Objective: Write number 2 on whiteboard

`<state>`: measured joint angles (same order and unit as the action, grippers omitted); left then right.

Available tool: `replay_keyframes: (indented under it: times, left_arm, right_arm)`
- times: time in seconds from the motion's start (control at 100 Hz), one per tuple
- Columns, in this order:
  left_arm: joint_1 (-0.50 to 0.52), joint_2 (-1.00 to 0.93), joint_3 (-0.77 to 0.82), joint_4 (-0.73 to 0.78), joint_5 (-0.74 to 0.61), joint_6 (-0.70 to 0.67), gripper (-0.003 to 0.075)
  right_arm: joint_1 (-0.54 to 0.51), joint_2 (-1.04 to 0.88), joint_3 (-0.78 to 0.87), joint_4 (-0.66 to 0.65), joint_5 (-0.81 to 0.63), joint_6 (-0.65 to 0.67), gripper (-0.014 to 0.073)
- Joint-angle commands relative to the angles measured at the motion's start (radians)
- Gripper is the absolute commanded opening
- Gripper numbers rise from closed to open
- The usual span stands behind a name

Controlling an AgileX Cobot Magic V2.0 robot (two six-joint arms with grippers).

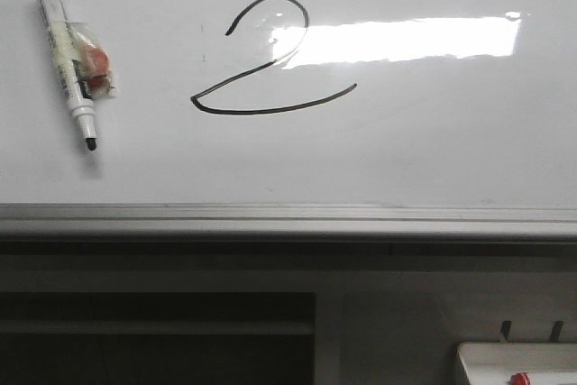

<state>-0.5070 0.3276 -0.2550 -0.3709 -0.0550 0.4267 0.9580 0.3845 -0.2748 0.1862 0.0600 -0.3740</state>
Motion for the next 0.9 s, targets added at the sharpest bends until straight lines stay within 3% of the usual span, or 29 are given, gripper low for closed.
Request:
replay_keyframes:
  times: [0.0, 0.09, 0.38, 0.52, 0.62, 0.89]
  left_arm:
    - [0.064, -0.032, 0.005, 0.21, -0.093, -0.229, -0.002]
    - [0.166, -0.103, 0.055, 0.321, -0.093, -0.243, -0.002]
    - [0.431, -0.313, 0.212, 0.347, -0.085, -0.243, -0.002]
    - [0.468, -0.359, 0.268, 0.345, -0.049, -0.249, -0.002]
    - [0.487, -0.359, 0.266, 0.347, 0.081, -0.254, -0.002]
    - [0.531, -0.359, 0.266, 0.355, 0.259, -0.254, -0.002]
  right_arm:
    - [-0.005, 0.003, -0.029, 0.0, -0.083, 0.005, -0.0071]
    - [-0.005, 0.003, -0.029, 0.0, -0.083, 0.005, -0.0071]
    - [-0.005, 0.003, -0.029, 0.0, -0.083, 0.005, -0.0071]
    - [-0.005, 0.003, -0.027, 0.0, -0.083, 0.005, -0.0071]
    - [-0.005, 0.003, -0.029, 0.0, -0.083, 0.005, -0.0071]
    - [-0.005, 0.003, -0.029, 0.0, -0.083, 0.005, -0.0071]
